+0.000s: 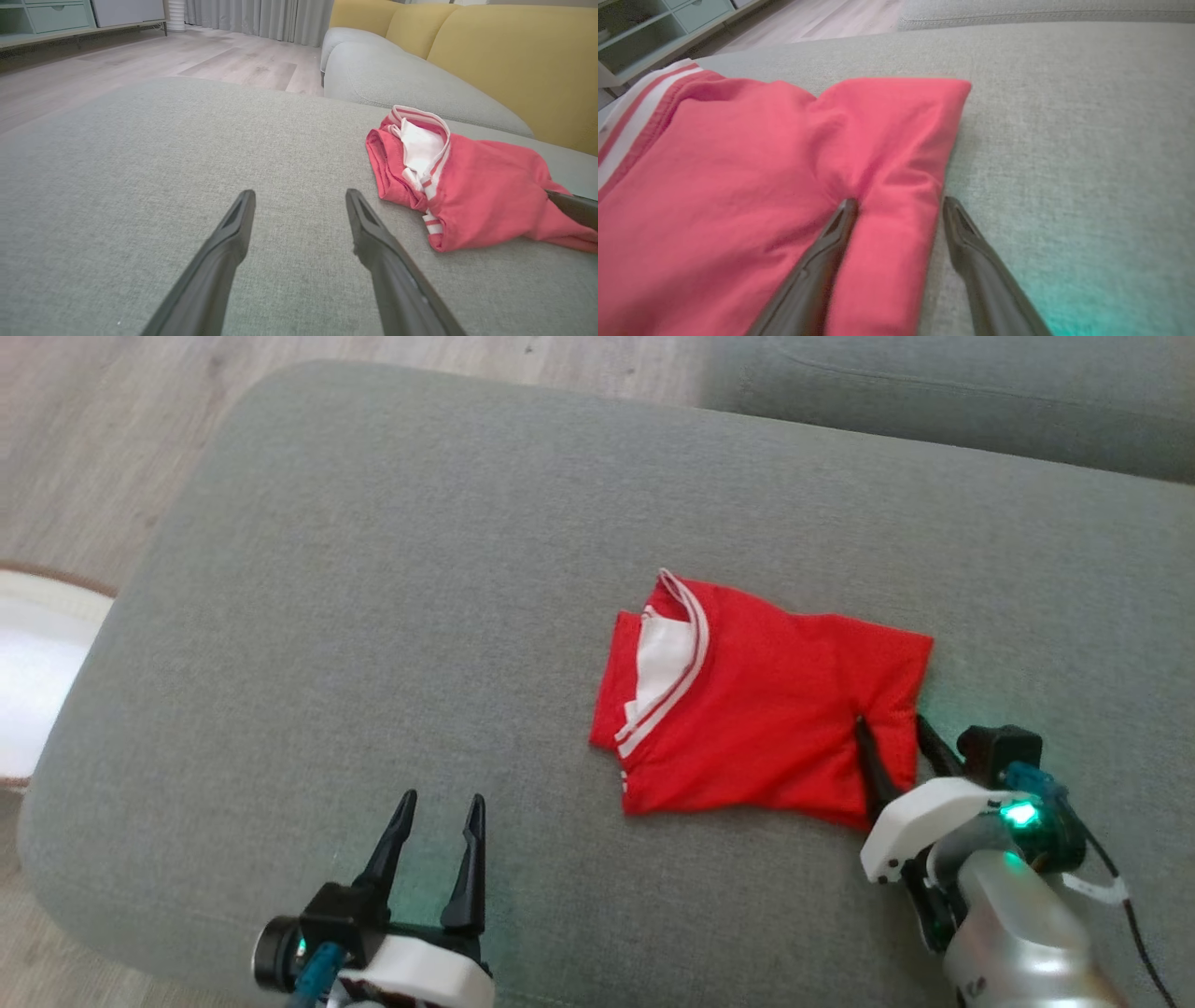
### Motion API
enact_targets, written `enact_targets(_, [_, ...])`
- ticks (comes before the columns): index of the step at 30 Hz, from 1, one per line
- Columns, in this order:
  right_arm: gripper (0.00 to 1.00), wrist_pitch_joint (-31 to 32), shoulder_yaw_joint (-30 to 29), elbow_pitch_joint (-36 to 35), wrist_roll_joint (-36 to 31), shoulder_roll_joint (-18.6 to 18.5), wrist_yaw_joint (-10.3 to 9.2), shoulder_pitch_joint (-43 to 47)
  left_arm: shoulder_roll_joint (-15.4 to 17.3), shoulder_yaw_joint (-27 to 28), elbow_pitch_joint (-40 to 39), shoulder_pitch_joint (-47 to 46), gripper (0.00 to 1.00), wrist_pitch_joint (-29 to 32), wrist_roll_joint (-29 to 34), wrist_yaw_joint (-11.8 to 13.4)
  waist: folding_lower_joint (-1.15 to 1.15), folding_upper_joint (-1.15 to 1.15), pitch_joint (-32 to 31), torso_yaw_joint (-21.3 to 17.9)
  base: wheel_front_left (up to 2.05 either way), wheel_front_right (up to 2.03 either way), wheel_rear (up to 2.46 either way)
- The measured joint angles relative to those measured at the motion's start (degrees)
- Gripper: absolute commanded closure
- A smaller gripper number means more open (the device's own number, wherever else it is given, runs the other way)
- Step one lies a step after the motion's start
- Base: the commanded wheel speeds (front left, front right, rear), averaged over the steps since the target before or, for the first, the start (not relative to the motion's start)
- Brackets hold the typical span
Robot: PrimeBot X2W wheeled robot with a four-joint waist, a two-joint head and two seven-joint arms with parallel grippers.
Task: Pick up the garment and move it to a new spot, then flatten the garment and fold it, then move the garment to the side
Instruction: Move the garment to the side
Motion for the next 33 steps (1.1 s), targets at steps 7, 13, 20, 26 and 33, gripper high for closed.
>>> enact_targets(7, [1.00,-1.3,2.0,2.2,1.5,0.2,0.01,-2.0,0.0,0.9,0.0,0.1,0.00,0.0,0.0,-0.2,0.00,0.00,0.3,-1.4,0.00,0.00,0.00])
enact_targets(13, [1.00,-1.3,4.1,0.9,4.0,0.4,0.01,-1.0,0.0,1.5,0.0,0.1,0.00,0.0,0.6,-1.2,0.01,0.00,-0.9,-9.4,0.00,0.00,0.00])
enact_targets(20, [1.00,-1.2,4.6,-2.6,4.3,0.3,0.01,4.2,0.0,-0.9,0.0,-2.7,0.00,0.0,-0.2,-1.9,0.01,0.00,-2.4,-24.1,0.00,0.00,0.00])
enact_targets(26, [1.00,-1.0,4.1,-3.8,3.8,0.2,0.01,6.6,0.0,-3.5,-0.5,-4.7,0.00,0.0,-1.5,-2.3,0.00,0.00,-2.6,-33.5,0.00,0.00,0.00])
enact_targets(33, [1.00,-1.0,2.8,-5.5,3.5,0.2,0.01,6.0,0.0,-4.9,-0.5,-4.7,0.00,0.0,-1.5,-2.4,0.01,0.00,-0.8,-37.7,0.00,0.00,0.00])
